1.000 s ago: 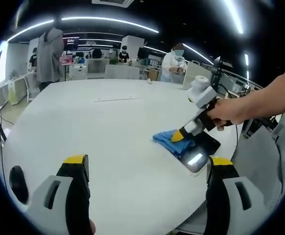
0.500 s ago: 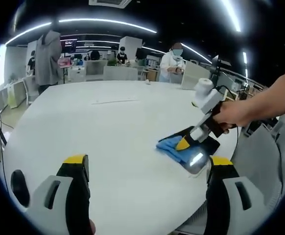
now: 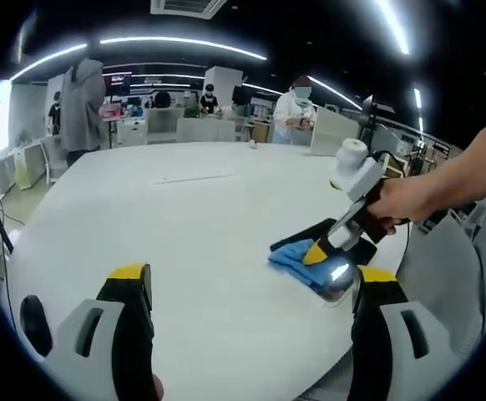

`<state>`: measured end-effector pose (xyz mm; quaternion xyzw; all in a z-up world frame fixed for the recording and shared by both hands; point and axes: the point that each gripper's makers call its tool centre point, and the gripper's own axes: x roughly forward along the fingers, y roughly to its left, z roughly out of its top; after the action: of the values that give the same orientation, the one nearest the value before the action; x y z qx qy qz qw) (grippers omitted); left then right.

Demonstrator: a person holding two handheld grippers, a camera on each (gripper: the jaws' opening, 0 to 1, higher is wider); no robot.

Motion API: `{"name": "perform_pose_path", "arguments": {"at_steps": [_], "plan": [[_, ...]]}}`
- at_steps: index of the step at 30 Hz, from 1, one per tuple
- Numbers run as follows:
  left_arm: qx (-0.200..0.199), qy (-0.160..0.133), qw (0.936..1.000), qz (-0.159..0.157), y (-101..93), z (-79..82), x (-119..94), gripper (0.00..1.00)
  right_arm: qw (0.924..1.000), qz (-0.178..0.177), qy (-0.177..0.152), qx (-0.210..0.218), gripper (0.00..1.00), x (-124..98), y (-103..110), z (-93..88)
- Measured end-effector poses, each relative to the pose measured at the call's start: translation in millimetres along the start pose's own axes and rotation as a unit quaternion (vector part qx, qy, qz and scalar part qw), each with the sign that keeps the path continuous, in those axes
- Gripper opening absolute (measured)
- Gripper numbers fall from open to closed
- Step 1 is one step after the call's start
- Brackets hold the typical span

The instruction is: Wipe the mirror surface with the cleaning cloth until all visible marks leave the cleaned area.

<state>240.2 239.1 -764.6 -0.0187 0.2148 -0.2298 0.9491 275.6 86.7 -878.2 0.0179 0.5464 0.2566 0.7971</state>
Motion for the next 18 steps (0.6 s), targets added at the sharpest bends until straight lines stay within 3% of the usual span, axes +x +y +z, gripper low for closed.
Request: {"name": "perform_pose_path", "arguments": {"at_steps": [18], "plan": [[-0.012,-0.014,0.9997,0.015,4.8,6.2,-4.8,0.99,1.0000,0.003,-0.007,-0.002,0.00,-1.3,-3.9,-1.1]]}}
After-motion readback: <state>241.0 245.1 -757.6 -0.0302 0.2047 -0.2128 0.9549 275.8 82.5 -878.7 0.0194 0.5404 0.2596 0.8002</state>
